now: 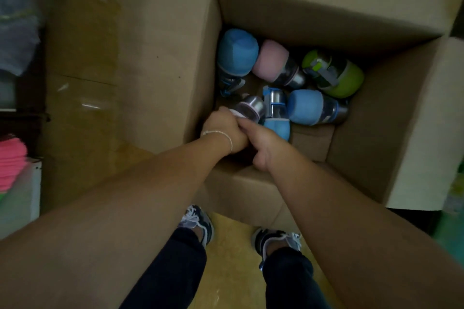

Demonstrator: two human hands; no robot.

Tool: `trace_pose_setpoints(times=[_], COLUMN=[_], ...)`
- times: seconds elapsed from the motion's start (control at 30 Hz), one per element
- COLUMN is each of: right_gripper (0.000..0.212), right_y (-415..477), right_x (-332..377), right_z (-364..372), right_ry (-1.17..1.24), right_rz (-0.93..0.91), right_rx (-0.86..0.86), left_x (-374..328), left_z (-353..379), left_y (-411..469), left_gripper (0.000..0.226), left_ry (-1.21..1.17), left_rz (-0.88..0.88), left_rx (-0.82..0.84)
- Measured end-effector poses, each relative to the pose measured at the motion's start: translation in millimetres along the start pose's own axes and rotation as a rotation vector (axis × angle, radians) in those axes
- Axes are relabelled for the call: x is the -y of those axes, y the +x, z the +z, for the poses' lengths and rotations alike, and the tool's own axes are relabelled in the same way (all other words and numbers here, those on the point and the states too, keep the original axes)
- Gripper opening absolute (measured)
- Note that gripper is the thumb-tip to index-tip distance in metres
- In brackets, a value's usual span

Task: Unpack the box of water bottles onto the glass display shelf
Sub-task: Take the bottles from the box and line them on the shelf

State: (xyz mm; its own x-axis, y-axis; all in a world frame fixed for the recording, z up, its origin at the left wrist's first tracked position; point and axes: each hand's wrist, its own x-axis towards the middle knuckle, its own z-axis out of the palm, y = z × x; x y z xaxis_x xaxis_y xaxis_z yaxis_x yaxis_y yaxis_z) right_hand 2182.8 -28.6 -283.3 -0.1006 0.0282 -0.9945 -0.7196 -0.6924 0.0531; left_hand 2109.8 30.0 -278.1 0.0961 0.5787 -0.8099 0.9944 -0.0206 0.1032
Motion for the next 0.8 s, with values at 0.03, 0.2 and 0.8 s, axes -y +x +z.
trace_pose_setpoints(times=[0.03,0.2,0.8], right_gripper=[0.079,0.081,0.038], right_y=[-11.2,-83.8,-490.9], right_x=[-0.4,10.0,33.9], right_z=[-1.9,-8.0,-79.3], right_ry=[0.017,0.049,0.072], right_rz=[-0.001,-0.099,-0.556], right_rx=[0.018,0.014,-0.004], left_x=[-2.8,-28.9,-156.0], left_z=[-9.3,-55.0,-227.9], left_y=[-11.7,-76.5,-393.8], left_gripper=[0.06,0.053,0.071], left_ry=[0.001,0.05,-0.127], left_rz=[0.013,0.136,0.51], left_rx=[0.002,0.06,-0.257])
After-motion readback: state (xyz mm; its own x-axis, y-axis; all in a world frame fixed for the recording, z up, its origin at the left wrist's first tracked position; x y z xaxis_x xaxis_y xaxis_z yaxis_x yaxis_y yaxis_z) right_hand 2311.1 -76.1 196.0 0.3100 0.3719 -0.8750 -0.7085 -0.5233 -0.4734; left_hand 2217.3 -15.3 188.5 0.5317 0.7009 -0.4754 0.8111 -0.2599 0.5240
